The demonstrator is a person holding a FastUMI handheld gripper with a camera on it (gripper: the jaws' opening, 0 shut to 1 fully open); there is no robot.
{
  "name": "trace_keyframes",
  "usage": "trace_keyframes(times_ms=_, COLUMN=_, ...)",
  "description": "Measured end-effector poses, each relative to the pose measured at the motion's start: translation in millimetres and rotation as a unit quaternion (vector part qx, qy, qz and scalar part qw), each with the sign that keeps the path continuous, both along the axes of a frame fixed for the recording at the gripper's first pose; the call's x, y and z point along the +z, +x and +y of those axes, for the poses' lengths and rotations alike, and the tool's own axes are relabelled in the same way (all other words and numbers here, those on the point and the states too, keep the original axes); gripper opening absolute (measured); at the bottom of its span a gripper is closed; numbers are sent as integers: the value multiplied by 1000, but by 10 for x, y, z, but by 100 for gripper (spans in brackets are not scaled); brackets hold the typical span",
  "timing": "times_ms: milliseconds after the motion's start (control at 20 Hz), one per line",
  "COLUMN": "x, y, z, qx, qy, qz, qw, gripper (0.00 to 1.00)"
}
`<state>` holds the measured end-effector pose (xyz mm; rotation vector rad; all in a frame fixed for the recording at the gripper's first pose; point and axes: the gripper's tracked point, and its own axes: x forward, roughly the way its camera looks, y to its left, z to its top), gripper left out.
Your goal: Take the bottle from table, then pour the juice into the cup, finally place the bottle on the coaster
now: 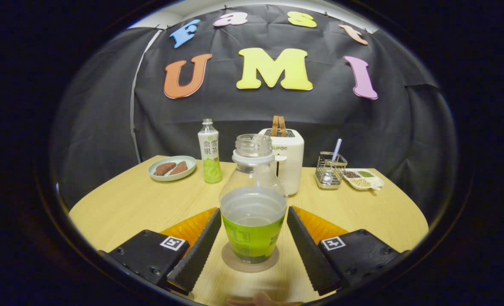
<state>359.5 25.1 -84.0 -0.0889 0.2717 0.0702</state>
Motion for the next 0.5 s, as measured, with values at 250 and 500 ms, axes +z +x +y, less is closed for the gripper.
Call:
trace_keyframes(times_ms=250, x=91, y=-208, z=-48, qx=-13, qy=-4, qz=-17, qw=1000, gripper=100)
trace_keyframes(times_ms=500, x=142, y=-529, z=-65, qx=-29, qy=-33, qz=-45, qw=998, gripper=100)
